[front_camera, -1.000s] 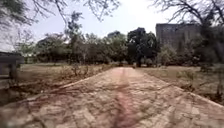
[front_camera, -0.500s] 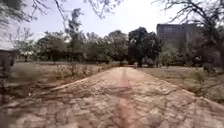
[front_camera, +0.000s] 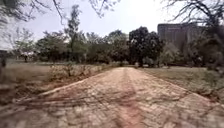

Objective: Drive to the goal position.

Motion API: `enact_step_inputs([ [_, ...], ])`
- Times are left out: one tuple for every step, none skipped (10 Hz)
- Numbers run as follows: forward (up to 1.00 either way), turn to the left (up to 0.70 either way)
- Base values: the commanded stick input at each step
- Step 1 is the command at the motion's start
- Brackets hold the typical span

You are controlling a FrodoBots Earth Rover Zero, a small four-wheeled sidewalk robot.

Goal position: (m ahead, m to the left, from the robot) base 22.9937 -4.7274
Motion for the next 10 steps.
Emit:
enact_step_inputs([
  [0.7,0.0],
  [0.7,0.0],
  [0.7,0.0],
  [0.7,0.0],
  [0.7,0.0],
  [0.7,0.0],
  [0.7,0.0],
  [0.7,0.0],
  [0.7,0.0],
  [0.7,0.0],
])
